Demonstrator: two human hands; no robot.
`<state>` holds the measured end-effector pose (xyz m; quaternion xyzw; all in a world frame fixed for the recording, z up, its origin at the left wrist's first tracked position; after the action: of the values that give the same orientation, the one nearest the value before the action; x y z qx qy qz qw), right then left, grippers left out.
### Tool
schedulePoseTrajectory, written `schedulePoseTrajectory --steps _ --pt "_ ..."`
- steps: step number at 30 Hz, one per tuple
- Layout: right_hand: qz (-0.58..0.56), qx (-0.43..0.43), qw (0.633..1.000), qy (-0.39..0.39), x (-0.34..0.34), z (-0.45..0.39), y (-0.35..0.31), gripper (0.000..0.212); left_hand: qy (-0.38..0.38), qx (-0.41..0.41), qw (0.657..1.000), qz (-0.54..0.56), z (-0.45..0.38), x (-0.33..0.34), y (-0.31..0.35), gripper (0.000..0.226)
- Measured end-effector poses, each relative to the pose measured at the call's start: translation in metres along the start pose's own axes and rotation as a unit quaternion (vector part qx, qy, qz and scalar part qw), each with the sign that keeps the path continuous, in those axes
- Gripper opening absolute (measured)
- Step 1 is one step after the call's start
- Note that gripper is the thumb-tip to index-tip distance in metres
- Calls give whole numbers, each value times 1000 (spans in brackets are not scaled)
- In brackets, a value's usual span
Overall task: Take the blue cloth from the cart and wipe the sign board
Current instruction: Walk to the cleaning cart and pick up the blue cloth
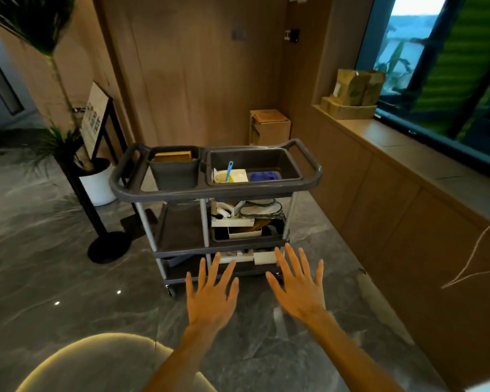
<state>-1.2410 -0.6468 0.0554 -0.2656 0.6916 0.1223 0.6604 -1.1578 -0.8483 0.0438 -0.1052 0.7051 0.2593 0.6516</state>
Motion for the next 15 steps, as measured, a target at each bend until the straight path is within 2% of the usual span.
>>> schedulePoseTrajectory --steps 15 --pt "-4 7 1000 -2 7 -163 97 72 -6 19 1000 -2 -171 32 84 54"
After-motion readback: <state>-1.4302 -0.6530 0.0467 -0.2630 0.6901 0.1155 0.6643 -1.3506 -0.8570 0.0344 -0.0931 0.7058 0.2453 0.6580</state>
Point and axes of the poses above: each hand's wrist, its own z-axis away from the middle knuckle, its own x-axis out of the palm, y = z × x, the point moved 5 cm from there along -z, towards the middle knuckle, and after that the axes turned 11 degrees about -x, right-handed, at the moved point
